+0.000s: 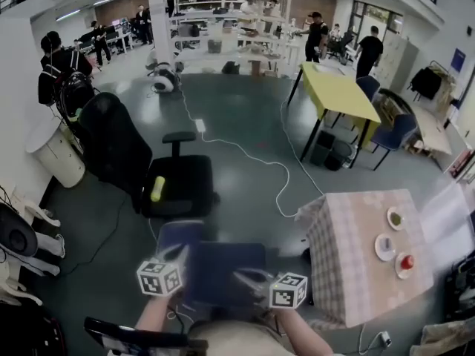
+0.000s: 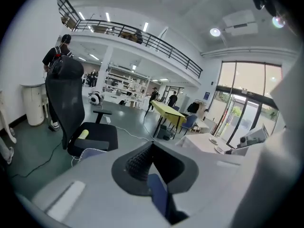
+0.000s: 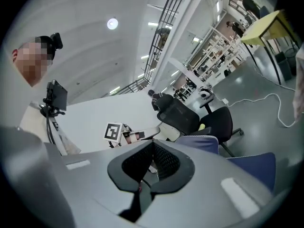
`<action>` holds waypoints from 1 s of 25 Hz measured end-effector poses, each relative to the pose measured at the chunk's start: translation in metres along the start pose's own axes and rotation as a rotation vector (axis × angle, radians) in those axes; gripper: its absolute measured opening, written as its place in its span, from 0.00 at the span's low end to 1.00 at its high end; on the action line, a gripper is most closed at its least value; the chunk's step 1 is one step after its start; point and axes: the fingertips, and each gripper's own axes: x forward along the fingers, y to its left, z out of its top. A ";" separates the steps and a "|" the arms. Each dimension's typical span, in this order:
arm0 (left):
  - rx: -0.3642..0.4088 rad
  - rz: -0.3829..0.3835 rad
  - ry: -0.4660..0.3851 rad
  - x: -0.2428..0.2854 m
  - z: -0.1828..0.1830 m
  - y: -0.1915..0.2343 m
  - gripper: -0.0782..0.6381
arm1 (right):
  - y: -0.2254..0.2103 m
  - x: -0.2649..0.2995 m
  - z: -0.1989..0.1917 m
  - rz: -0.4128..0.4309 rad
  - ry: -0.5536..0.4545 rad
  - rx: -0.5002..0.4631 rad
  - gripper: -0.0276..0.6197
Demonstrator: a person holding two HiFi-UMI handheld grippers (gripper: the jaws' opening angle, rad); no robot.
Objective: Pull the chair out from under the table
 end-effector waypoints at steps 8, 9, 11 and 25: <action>0.064 0.013 0.001 0.036 -0.003 -0.089 0.10 | -0.007 -0.089 0.032 0.017 -0.048 0.002 0.06; 0.062 0.018 0.015 0.040 -0.006 -0.095 0.10 | -0.010 -0.095 0.035 0.026 -0.050 0.021 0.06; 0.047 0.037 0.039 0.040 -0.016 -0.101 0.10 | -0.015 -0.102 0.035 0.047 -0.039 0.067 0.06; 0.174 -0.017 0.045 0.026 -0.013 -0.109 0.10 | 0.006 -0.082 0.041 0.105 -0.038 0.047 0.06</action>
